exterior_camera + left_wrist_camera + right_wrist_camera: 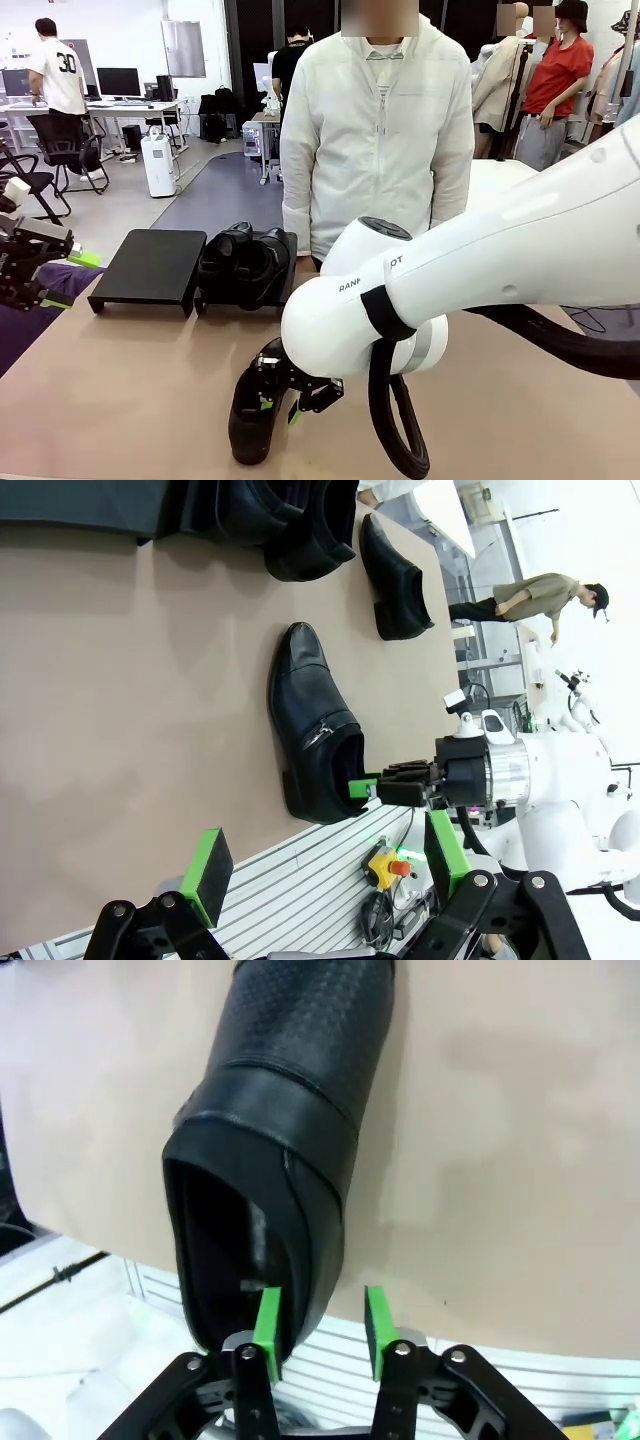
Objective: Organize the shoes by placing them on the stand.
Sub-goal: Pick up one Shoe and place it in the middle of the table.
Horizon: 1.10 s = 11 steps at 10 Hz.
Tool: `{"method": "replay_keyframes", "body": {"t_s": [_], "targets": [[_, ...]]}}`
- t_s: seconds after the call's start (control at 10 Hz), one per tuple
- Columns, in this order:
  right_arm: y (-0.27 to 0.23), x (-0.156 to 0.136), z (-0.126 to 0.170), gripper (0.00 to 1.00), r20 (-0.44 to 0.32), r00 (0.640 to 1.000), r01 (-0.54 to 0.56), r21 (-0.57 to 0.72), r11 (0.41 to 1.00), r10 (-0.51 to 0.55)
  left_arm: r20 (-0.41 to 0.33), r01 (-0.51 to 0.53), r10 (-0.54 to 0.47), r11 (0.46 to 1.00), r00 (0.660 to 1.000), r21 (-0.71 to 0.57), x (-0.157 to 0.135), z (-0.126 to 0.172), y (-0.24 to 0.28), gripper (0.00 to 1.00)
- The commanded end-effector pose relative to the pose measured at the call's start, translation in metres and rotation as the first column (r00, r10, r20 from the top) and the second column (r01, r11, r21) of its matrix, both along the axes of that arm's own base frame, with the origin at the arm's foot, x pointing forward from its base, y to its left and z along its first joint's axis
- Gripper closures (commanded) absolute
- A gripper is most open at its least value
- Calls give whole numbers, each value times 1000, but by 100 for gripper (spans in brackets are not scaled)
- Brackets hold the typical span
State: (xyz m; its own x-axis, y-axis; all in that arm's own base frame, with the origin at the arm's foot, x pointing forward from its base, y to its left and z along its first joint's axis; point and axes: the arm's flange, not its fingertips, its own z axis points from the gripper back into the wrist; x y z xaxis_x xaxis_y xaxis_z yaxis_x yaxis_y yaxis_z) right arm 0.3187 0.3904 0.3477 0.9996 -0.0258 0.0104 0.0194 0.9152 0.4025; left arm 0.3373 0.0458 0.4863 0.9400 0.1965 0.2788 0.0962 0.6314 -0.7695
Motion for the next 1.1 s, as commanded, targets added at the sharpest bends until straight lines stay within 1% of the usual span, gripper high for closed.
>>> {"method": "replay_keyframes", "body": {"t_s": [0.0,0.1,0.2,0.3,0.4,0.5,0.6,0.7,0.8,0.9,1.0], "targets": [[-35,-16,39,0,-4,993,-115,61,992,115,9,15,-15,1000,1000,5,-1,0,3,0],[-76,-26,69,0,-10,989,-147,119,982,150,9,15,-15,1000,1000,5,-1,0,3,0],[-137,-29,96,0,-12,991,-131,122,984,133,9,15,-15,1000,1000,5,-1,0,3,0],[-192,-30,113,0,-40,962,-256,203,945,270,9,15,-15,1000,1000,5,-1,0,3,0],[-246,-27,125,0,-41,963,-250,227,941,266,9,15,-15,1000,1000,5,-1,0,3,0],[-300,-26,136,0,-20,920,-349,409,843,391,9,15,-15,1000,1000,5,-1,0,3,0],[-354,-21,139,0,-11,961,-210,623,754,277,9,15,-15,1000,1000,5,-1,0,3,0],[-387,-17,133,0,-26,981,-117,709,695,191,9,15,-15,1000,1000,5,-1,0,3,0],[-404,-16,123,0,-33,998,-14,739,674,57,9,15,-15,1000,1000,5,-1,0,3,0],[-409,-17,114,0,-9,999,-27,750,661,51,9,15,-15,1000,1000,5,-1,0,3,0],[-402,-17,107,0,1,1000,9,731,682,-15,9,15,-15,1000,1000,5,-1,0,3,0]]}}
